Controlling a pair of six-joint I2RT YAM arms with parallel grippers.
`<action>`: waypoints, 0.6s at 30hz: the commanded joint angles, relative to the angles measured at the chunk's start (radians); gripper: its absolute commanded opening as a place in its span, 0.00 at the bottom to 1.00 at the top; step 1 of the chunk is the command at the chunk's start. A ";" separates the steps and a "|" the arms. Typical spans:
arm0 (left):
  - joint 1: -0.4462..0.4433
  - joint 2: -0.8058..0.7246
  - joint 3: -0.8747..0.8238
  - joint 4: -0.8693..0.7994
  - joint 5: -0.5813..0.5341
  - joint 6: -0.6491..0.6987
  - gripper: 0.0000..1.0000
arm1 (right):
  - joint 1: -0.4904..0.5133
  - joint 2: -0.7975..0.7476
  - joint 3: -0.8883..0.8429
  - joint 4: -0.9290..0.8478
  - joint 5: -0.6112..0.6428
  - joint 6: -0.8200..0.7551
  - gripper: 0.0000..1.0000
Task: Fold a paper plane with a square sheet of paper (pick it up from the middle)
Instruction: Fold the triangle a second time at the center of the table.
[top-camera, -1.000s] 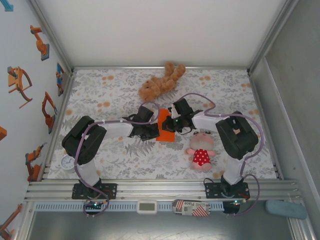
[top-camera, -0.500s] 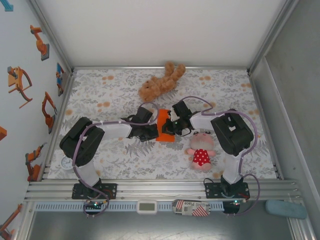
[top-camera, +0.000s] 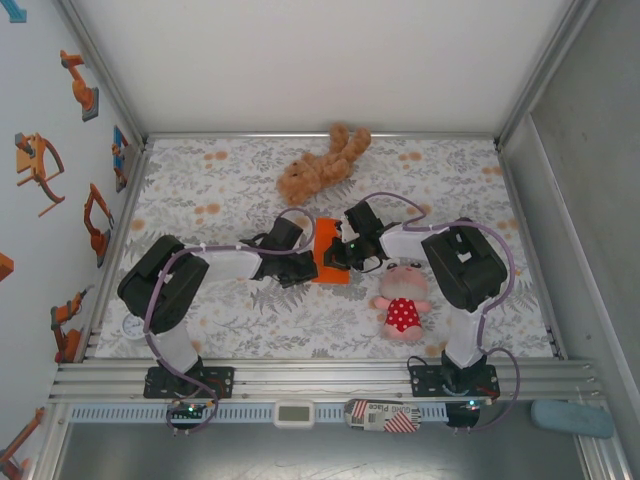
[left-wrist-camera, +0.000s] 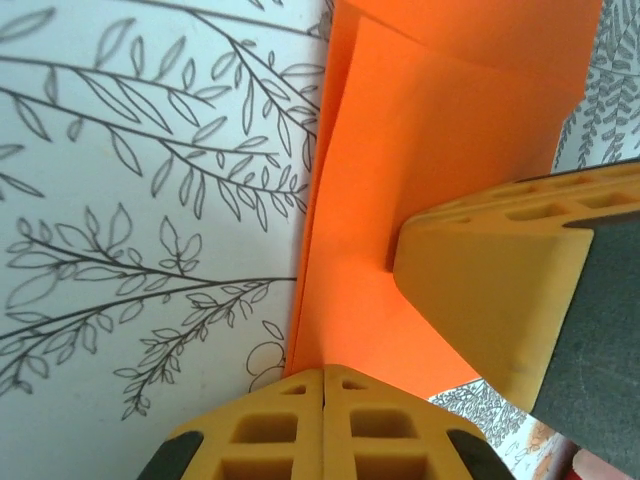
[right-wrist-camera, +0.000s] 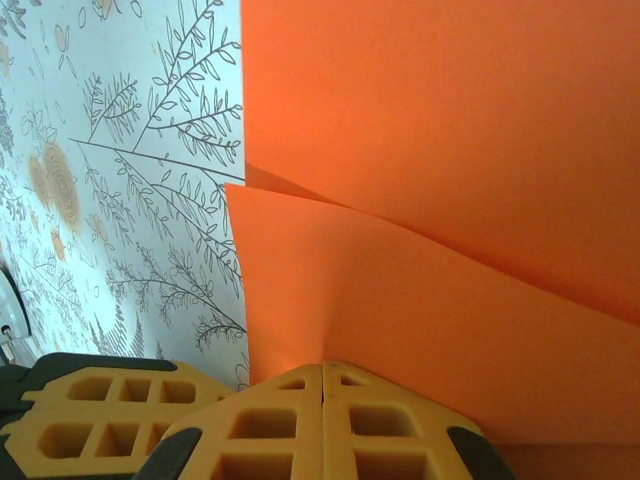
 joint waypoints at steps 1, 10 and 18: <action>0.001 0.017 -0.023 -0.060 -0.016 -0.026 0.00 | -0.008 0.022 -0.022 -0.008 0.023 -0.023 0.00; 0.000 0.011 -0.053 -0.113 -0.041 -0.037 0.00 | -0.140 0.013 -0.028 0.076 -0.007 -0.064 0.00; 0.000 -0.003 -0.015 -0.120 -0.037 -0.026 0.00 | -0.278 -0.003 0.029 -0.006 0.028 -0.118 0.00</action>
